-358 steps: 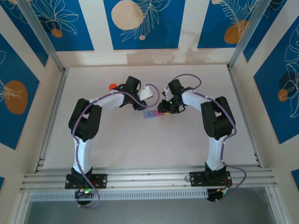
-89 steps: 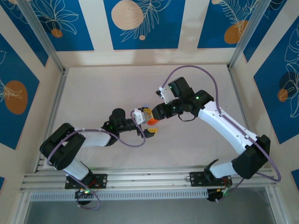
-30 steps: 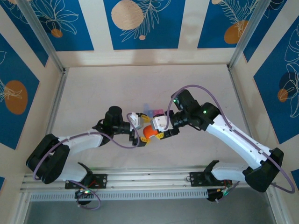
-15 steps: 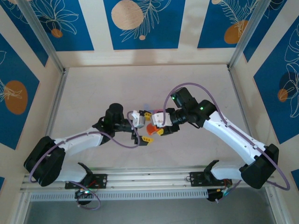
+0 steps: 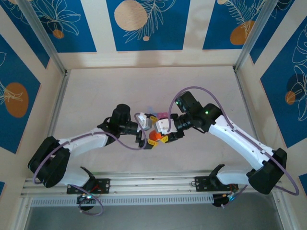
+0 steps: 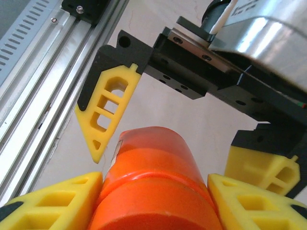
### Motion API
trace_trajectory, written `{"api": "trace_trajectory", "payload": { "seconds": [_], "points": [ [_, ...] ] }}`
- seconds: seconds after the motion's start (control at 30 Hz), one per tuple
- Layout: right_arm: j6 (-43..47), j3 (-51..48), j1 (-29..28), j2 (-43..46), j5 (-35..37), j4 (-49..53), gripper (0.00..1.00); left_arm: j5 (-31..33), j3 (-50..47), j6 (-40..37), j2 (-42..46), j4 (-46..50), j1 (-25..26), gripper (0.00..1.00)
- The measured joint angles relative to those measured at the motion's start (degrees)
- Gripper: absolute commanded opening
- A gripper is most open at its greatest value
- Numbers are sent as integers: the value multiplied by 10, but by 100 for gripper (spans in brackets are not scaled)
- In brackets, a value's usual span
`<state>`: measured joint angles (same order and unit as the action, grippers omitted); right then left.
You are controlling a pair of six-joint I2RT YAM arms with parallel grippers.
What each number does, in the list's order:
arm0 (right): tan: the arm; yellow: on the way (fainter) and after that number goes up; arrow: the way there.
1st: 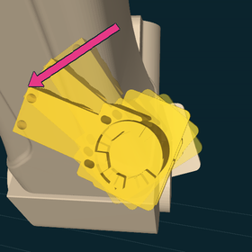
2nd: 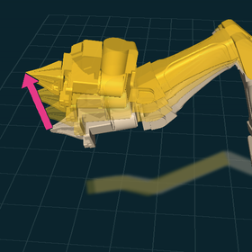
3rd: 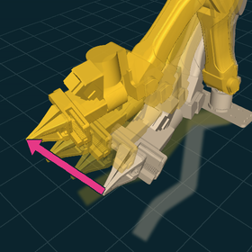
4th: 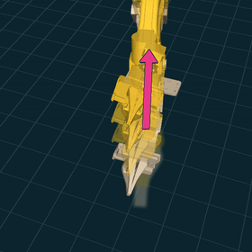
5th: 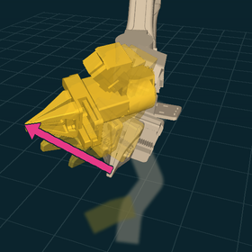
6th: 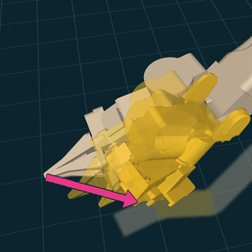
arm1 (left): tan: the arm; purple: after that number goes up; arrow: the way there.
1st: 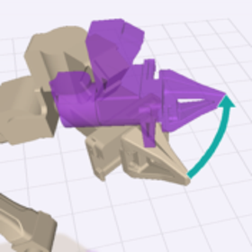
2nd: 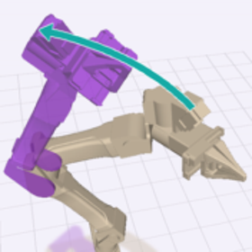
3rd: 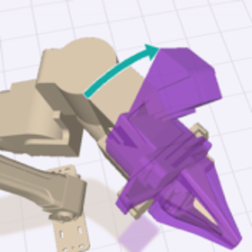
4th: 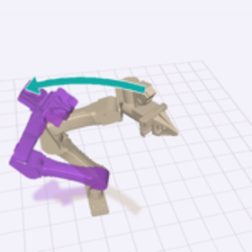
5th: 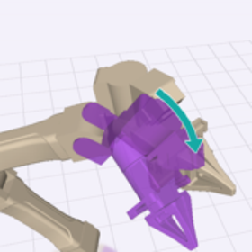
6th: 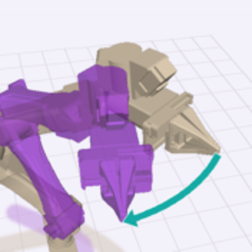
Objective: Sort the pills into containers
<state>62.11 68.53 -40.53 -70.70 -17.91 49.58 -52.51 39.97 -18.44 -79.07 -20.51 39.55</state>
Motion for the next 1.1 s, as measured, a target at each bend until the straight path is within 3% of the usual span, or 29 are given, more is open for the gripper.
{"api": "trace_trajectory", "payload": {
  "seconds": [0.37,0.67,1.1],
  "points": [
    [0,0,1,5,13,-6,32,-19,15,-25,-9,42,1,81],
    [0,0,0,5,10,-2,32,-23,20,-45,-9,62,2,60],
    [0,0,0,5,8,0,32,-25,21,-51,-9,67,3,44]
  ]
}}
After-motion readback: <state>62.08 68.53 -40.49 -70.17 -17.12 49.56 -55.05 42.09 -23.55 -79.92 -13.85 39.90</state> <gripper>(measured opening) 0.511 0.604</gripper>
